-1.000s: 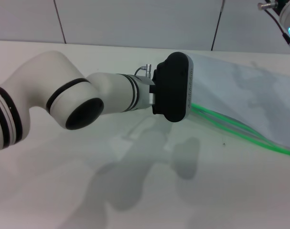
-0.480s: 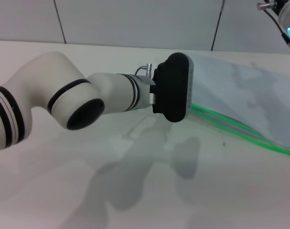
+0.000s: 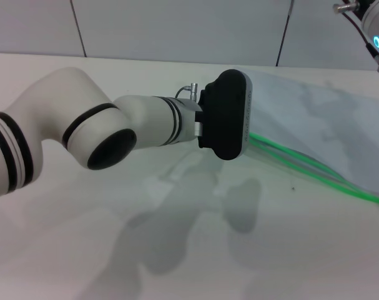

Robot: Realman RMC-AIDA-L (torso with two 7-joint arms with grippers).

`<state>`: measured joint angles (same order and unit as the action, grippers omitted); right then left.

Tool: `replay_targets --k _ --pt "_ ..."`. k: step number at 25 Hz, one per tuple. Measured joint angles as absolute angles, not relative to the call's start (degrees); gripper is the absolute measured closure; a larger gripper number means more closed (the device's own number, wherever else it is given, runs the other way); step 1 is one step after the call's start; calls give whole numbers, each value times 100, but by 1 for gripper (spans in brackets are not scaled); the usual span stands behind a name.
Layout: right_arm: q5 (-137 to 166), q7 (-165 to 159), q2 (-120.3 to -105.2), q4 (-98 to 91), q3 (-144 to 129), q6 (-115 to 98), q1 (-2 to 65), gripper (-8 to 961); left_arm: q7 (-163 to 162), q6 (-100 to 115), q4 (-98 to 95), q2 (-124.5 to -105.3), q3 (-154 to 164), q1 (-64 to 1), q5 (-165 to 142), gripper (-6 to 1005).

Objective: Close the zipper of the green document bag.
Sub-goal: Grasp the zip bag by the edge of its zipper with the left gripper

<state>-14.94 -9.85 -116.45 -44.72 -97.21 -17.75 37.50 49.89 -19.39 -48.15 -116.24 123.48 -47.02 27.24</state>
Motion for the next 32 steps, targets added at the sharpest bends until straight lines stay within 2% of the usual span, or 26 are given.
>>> replay_targets --k 3,6,22,27,32 --pt "-1494 -984 -11645 -4473 -9727 -1775 3753 380 4991 -1864 -4814 -11626 12348 -4702 2724 654" --pt "-1494 -984 -11645 -4474 -9729 -1775 3753 380 4992 -1827 -4814 -11627 12348 -4702 2724 758" --pt "-1494 -984 -11646 -4474 -9736 -1775 3753 381 4958 -1735 -4730 -11637 12342 -4745 2767 757" --pt "-1494 -984 -11646 -4474 -9741 -1775 3753 381 4952 -1689 -4728 -11636 12322 -4751 2768 911" --pt "-1494 -984 -11646 -4474 -9746 -1776 3753 380 4988 -1623 -4701 -11633 12370 -4757 2734 930"
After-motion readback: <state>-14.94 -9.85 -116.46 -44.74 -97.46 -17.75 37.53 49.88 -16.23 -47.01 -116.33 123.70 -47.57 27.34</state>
